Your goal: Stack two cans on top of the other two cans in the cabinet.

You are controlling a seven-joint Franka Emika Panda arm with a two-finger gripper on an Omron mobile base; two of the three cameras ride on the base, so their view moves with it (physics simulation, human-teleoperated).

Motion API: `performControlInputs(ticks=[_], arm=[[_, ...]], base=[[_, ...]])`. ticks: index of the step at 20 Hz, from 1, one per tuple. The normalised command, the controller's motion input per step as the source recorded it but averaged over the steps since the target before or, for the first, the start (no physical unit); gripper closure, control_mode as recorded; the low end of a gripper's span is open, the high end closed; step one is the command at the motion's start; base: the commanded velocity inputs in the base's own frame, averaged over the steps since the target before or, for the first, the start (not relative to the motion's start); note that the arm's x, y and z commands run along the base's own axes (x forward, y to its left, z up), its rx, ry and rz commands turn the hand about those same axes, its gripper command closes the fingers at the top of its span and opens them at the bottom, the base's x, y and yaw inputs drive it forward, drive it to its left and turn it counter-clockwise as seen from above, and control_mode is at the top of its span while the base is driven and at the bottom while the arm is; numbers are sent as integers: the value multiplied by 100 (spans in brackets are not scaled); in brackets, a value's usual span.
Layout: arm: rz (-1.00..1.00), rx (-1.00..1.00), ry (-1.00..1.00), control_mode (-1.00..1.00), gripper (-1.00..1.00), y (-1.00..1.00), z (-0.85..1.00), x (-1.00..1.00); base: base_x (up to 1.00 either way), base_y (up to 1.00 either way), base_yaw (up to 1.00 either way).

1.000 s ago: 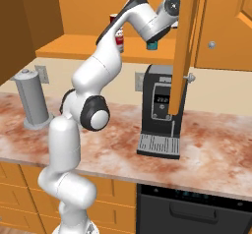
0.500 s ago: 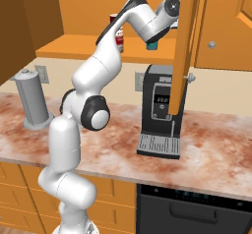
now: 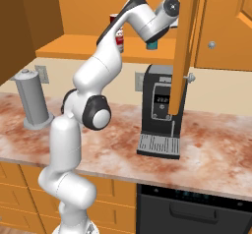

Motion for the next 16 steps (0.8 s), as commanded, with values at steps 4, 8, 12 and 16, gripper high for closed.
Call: performControlInputs(ticks=[4, 8, 12, 16], arm=[[3, -5, 0, -100, 100, 0, -4, 7], [1, -7, 0, -100, 100, -6, 0, 1], [0, -7, 0, -100, 100, -14, 0, 0], [0, -5, 0, -100, 100, -10, -6, 0]], base=[[0, 0, 0], [0, 0, 0], [0, 0, 0], [0, 0, 0]])
